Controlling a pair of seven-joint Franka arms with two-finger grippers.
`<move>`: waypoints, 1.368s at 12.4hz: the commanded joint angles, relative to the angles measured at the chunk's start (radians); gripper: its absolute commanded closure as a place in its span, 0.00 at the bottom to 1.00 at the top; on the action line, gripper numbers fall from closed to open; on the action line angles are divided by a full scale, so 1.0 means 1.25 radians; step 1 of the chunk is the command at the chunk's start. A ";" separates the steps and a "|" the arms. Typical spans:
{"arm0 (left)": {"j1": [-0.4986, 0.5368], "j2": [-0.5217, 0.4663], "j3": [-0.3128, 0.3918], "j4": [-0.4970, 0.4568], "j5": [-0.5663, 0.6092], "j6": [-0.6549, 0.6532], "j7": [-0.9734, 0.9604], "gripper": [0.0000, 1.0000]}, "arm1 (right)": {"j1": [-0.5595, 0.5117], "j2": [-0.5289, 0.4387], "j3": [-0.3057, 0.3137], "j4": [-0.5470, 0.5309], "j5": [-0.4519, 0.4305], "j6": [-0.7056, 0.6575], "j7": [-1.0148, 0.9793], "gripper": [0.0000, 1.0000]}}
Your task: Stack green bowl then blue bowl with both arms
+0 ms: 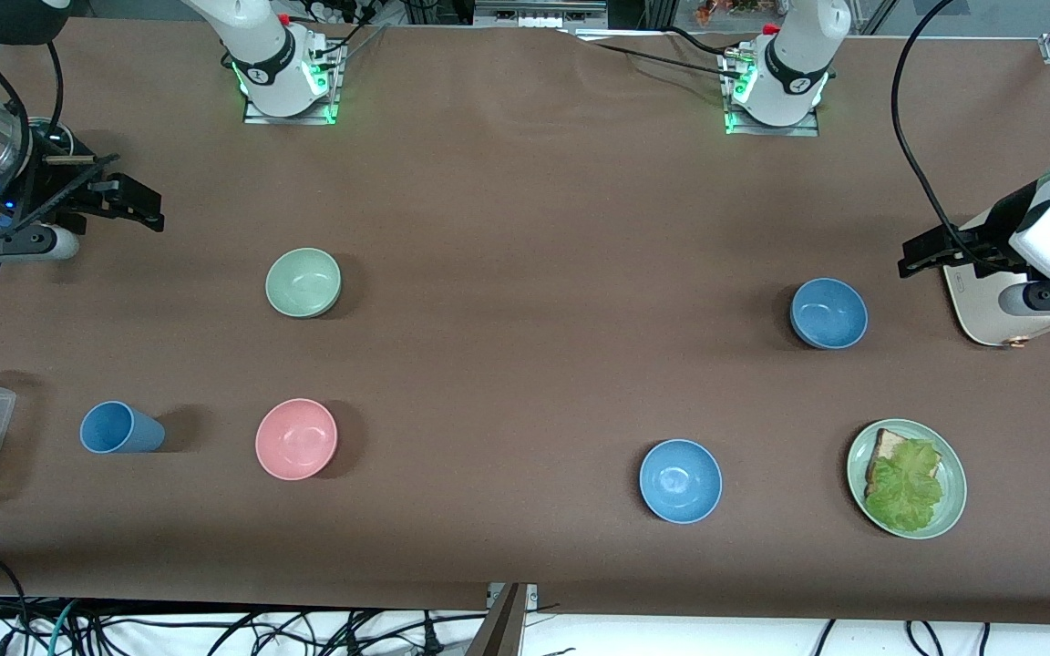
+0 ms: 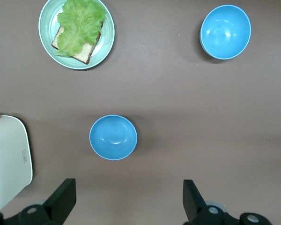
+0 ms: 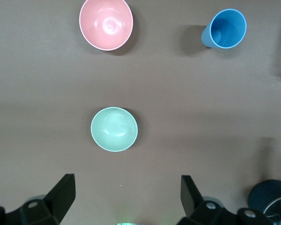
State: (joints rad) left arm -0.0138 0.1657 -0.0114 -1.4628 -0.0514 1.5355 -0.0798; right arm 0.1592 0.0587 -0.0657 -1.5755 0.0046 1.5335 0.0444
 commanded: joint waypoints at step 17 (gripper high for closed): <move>-0.005 0.011 -0.001 0.024 0.008 -0.016 -0.007 0.00 | -0.011 -0.066 0.000 -0.796 -0.001 0.806 0.012 0.01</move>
State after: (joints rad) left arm -0.0139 0.1672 -0.0132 -1.4625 -0.0514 1.5354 -0.0798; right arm 0.1563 -0.0214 -0.0714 -2.4781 0.0047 2.4261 0.0455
